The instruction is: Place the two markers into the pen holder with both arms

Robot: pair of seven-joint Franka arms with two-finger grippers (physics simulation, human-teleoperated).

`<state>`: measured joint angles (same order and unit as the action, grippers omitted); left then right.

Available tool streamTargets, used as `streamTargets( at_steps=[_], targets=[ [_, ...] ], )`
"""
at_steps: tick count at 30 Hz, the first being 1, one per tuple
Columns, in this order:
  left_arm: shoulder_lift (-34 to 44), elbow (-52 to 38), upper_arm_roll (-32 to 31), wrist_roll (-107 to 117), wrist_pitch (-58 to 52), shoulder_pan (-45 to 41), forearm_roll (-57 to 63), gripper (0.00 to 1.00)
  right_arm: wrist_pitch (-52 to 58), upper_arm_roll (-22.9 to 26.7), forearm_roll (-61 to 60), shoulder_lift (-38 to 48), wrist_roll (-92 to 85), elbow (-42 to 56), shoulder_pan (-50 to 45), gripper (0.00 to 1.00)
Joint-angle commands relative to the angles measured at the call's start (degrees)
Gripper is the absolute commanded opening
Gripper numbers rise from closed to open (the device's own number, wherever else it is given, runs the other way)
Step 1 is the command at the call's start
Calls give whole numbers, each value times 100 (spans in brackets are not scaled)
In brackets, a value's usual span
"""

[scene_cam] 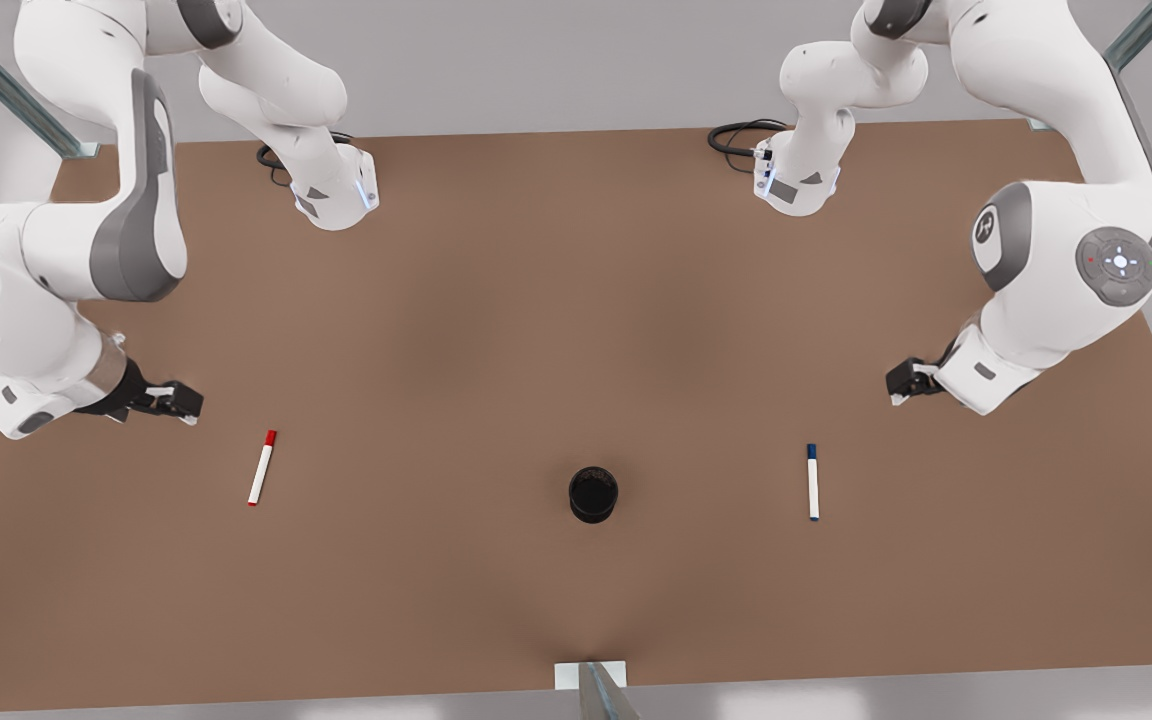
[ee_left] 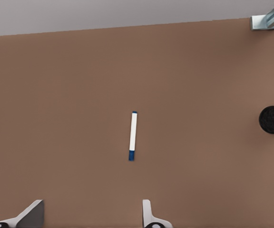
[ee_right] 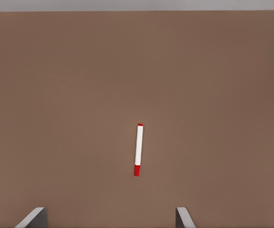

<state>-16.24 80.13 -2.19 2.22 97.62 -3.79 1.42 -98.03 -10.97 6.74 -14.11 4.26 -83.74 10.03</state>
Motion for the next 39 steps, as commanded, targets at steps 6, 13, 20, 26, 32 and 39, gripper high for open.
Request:
streamTargets(
  at_steps=[6,13,20,26,32,39],
  targets=[
    [-1267,529,-27,103,2233,-350,-388,100,-1621,-64,-103,-145,347,-1072,-28,100],
    [-1953,1320,-18,217,3571,-315,-397,100,-3406,68,-59,-1498,373,-1504,139,100],
    [-2287,1312,-1,173,3896,-245,-212,100,-3969,297,-76,-2342,374,-1399,341,100],
    [-2577,1233,8,85,3948,-227,-203,100,-4233,297,-68,-2694,453,-1399,385,96],
    [-2700,855,-1,-20,3975,-219,-203,69,-4224,297,-59,-2782,444,-1373,394,69],
    [-2919,706,8,-38,3984,-148,-194,54,-4154,297,2,-2738,452,-1460,341,57]
  ],
)
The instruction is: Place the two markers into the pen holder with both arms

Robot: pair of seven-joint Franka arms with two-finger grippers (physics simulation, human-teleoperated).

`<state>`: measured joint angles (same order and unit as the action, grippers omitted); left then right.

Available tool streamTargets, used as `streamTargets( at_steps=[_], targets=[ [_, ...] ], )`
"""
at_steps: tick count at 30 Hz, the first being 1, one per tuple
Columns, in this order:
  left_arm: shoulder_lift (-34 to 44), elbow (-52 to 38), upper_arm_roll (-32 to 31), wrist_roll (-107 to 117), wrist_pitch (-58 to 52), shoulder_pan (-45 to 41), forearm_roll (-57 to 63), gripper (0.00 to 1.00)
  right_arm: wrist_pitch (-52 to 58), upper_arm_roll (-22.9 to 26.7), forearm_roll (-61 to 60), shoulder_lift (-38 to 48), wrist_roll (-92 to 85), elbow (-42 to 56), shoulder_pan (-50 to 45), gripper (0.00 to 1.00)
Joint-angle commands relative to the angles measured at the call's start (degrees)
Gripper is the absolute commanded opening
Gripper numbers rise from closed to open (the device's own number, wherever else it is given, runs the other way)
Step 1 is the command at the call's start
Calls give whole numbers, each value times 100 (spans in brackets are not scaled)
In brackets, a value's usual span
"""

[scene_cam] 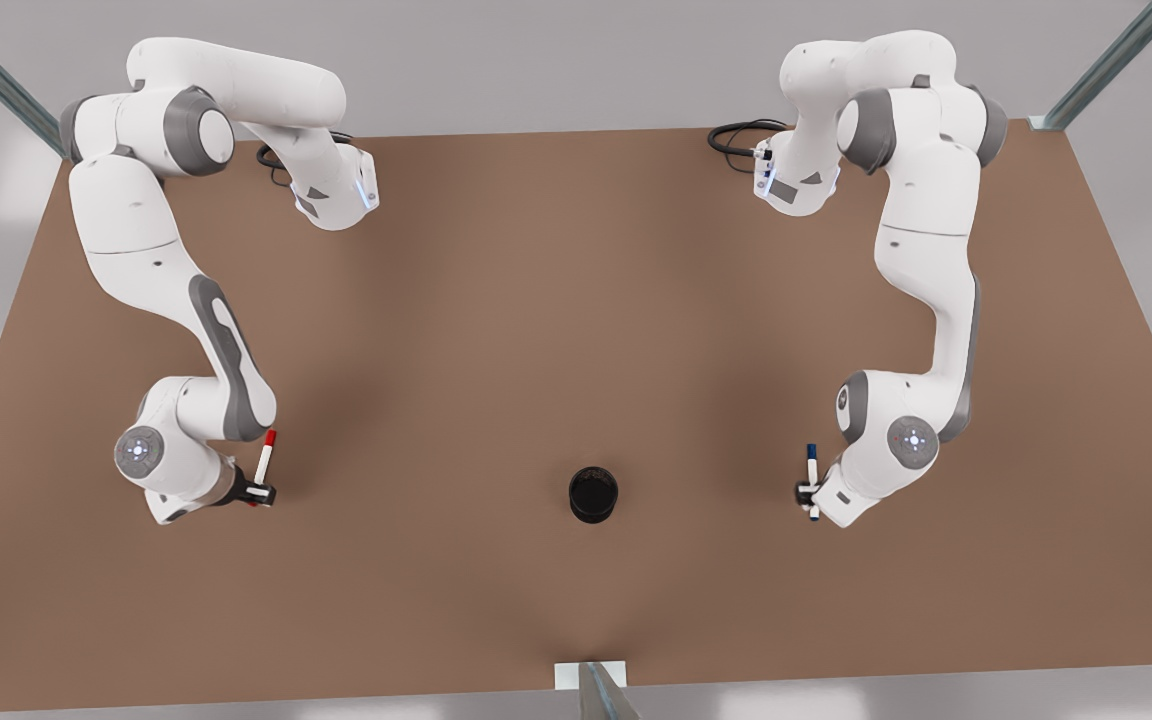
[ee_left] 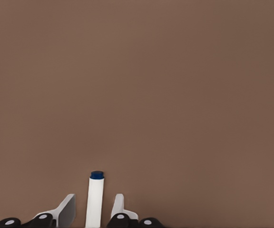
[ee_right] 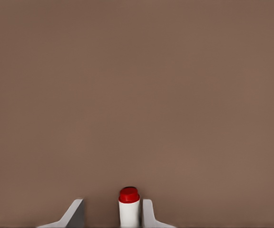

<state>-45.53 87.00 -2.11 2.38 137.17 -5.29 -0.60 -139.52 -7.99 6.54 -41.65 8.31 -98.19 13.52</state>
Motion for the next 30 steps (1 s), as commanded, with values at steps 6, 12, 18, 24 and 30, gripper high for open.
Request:
streamTargets(
  at_steps=[6,12,18,24,30],
  targets=[
    [-211,-148,0,-124,20,1,7,50,329,0,348,17,4,-25,28,51],
    [-281,-148,0,-115,29,10,7,46,391,-9,418,-1,39,-24,-16,36],
    [-351,-148,0,-115,29,10,7,46,408,-27,427,61,12,55,-43,21],
    [-343,-148,0,-106,29,19,-10,32,864,-378,541,790,3,300,-51,21],
    [-343,-148,0,-89,29,10,-10,28,1779,-1406,638,1010,39,1654,-359,21]
  ],
)
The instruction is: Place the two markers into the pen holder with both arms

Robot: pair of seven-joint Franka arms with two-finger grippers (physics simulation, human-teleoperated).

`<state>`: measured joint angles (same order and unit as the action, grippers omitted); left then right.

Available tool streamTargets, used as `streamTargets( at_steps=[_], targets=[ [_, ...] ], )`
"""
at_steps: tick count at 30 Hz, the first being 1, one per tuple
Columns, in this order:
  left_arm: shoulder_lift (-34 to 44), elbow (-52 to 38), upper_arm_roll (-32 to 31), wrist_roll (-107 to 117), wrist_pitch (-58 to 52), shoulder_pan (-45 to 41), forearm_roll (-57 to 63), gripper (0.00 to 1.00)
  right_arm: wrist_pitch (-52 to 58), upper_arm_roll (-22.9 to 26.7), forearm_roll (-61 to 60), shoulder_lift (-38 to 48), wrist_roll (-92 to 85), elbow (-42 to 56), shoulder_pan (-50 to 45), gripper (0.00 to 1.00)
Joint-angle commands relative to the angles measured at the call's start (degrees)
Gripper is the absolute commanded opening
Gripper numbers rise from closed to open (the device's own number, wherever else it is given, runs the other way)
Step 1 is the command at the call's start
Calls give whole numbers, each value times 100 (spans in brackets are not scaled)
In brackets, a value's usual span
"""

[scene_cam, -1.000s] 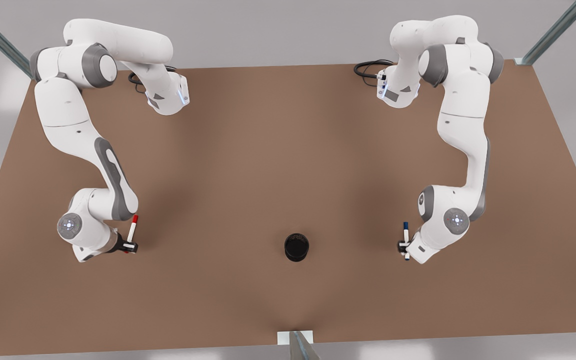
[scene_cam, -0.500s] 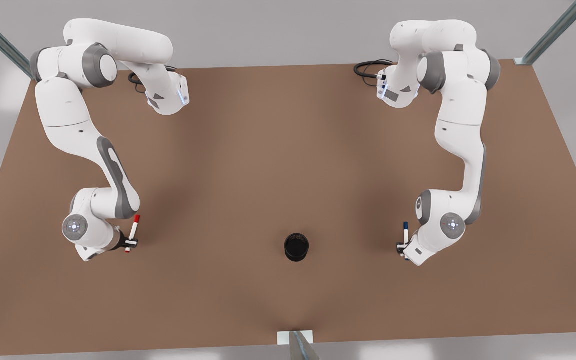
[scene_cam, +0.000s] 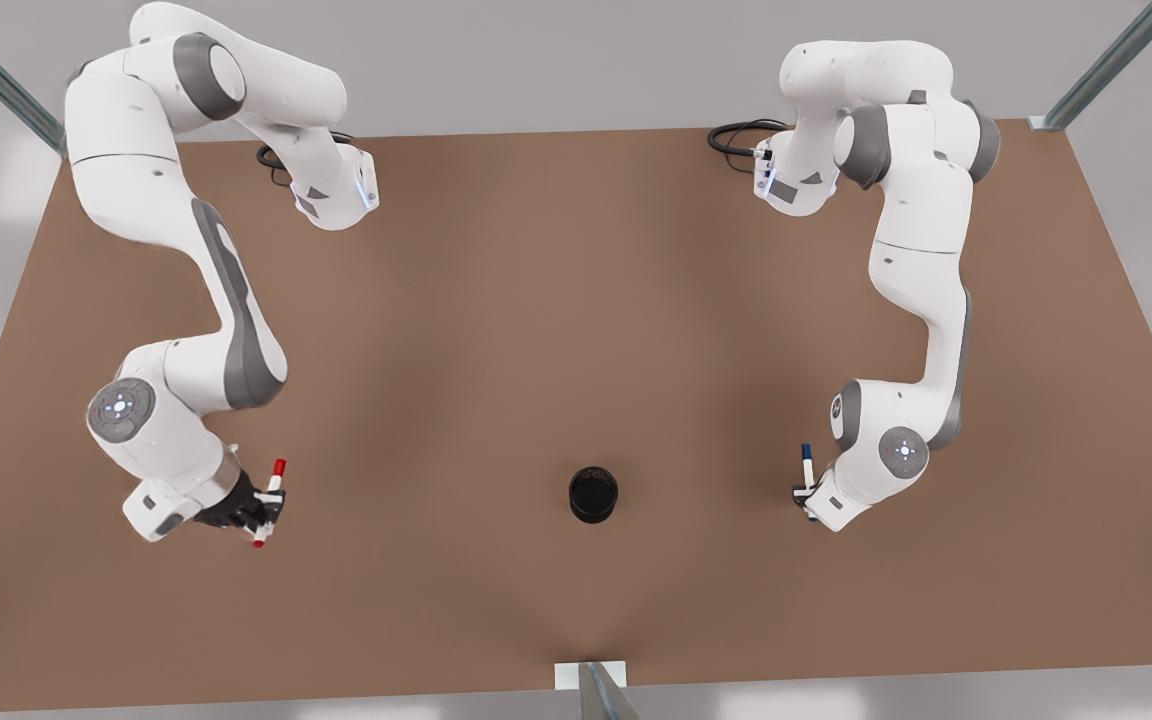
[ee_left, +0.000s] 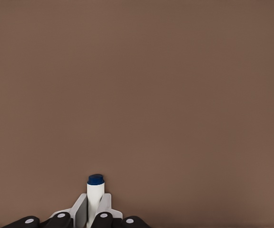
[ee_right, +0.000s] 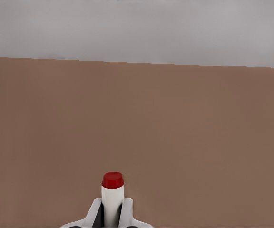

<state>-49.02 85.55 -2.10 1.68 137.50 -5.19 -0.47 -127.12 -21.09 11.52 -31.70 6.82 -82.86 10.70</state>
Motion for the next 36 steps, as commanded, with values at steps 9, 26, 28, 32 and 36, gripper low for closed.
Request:
streamTargets(
  at_steps=[9,26,28,32,36],
  targets=[
    [903,-91,-62,-1,-987,-17,-445,21,-690,-1626,122,-90,118,323,-253,21],
    [833,-917,-379,-19,-1357,-44,-1465,21,-5982,728,-307,-2701,-93,2326,-3908,21],
    [824,-917,-370,-19,-1349,-53,-1465,21,-6210,914,-458,-2859,-102,2318,-4006,21],
    [763,-917,-370,-19,-1296,-53,-1465,21,-6834,976,-467,-2947,-155,1958,-3997,21],
    [692,-917,-370,-36,-1261,-53,-1465,21,-7212,1055,-370,-2982,-225,1553,-4014,21]
  ],
)
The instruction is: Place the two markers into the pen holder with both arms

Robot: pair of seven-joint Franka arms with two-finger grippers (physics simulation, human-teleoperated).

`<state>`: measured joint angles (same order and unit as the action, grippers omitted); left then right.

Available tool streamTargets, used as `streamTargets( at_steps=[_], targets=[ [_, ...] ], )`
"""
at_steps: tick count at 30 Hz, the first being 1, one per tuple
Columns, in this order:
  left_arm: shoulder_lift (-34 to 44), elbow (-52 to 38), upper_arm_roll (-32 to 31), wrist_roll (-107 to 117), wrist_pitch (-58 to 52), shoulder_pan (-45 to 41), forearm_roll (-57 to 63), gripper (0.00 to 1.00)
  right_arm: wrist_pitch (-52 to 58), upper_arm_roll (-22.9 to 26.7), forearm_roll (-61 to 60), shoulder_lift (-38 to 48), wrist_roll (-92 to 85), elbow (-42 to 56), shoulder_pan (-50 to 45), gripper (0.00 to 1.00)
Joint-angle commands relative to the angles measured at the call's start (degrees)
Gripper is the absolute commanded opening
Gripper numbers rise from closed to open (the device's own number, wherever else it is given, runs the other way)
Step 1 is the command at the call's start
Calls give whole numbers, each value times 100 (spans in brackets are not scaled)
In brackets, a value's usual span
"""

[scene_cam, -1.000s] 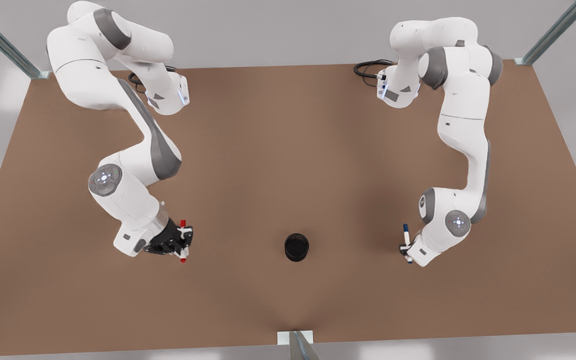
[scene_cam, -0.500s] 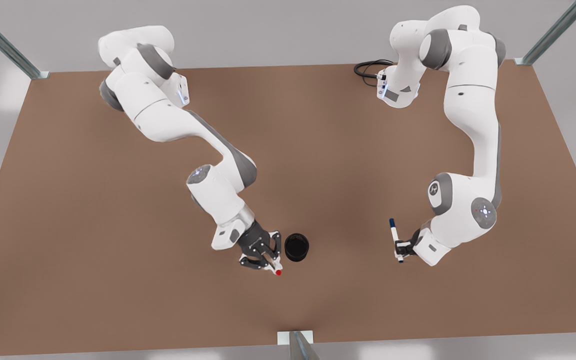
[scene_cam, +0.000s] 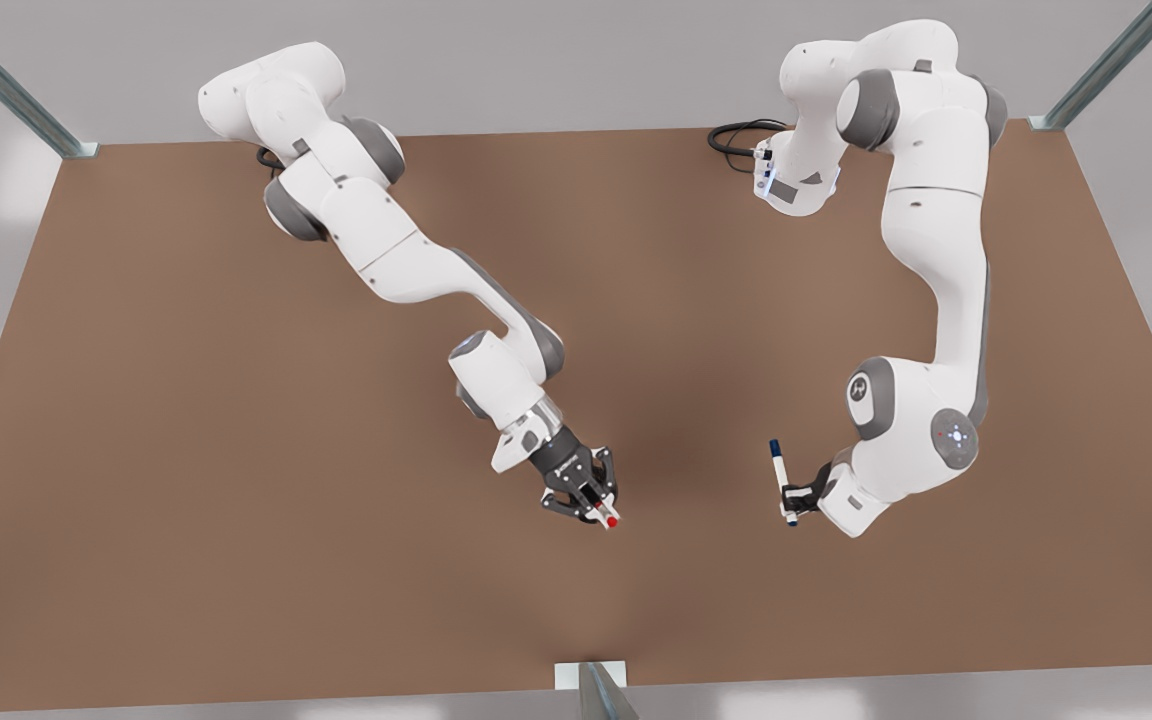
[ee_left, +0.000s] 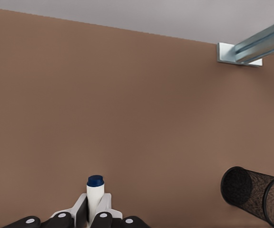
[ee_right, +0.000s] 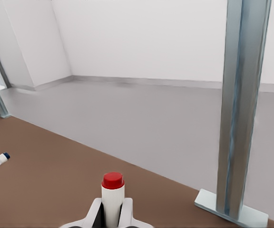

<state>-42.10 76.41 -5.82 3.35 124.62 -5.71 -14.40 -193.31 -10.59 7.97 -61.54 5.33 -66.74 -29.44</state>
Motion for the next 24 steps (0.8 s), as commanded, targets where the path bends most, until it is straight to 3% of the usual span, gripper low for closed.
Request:
streamTargets(
  at_steps=[1,5,6,11,12,15,17,18,19,20,22,24],
  targets=[
    [-17,-3,-7,-203,36,0,-72,21,-576,4,-15,28,-85,-189,-9,21],
    [-26,-3,-7,-203,71,0,-72,21,-638,-22,29,476,-67,-1060,26,23],
    [-26,-3,2,-203,71,0,-72,21,-655,-40,20,556,-41,-1192,35,100],
    [-26,-3,-7,-194,71,0,-72,21,-577,-5,38,678,-137,-1218,61,100],
    [-26,-12,-33,-177,89,-9,-72,21,142,-5,38,1152,-164,-1315,263,100],
    [-140,-451,-735,-1335,703,122,-185,21,5143,-48,47,3569,-85,-1306,1361,100],
    [-123,-460,-1096,-3038,1520,140,-1686,21,8005,30,20,4711,-58,-1297,2073,100],
    [-245,-522,-1526,-3972,2539,105,-1997,21,9449,66,29,4994,-59,-1280,2486,100],
    [-386,-794,-1843,-4588,2831,105,-1997,21,10189,127,38,5012,450,-1166,2487,100],
    [-500,-829,-2229,-4992,3384,149,-2006,21,10489,495,20,5099,522,-1192,2400,100],
    [-738,-1110,-2819,-5756,3974,219,-2006,21,10524,892,-270,5143,249,-1192,2267,100],
    [-1124,-1348,-3302,-7039,4237,246,-2006,21,10357,865,-349,4897,126,-1218,2311,100]
  ],
)
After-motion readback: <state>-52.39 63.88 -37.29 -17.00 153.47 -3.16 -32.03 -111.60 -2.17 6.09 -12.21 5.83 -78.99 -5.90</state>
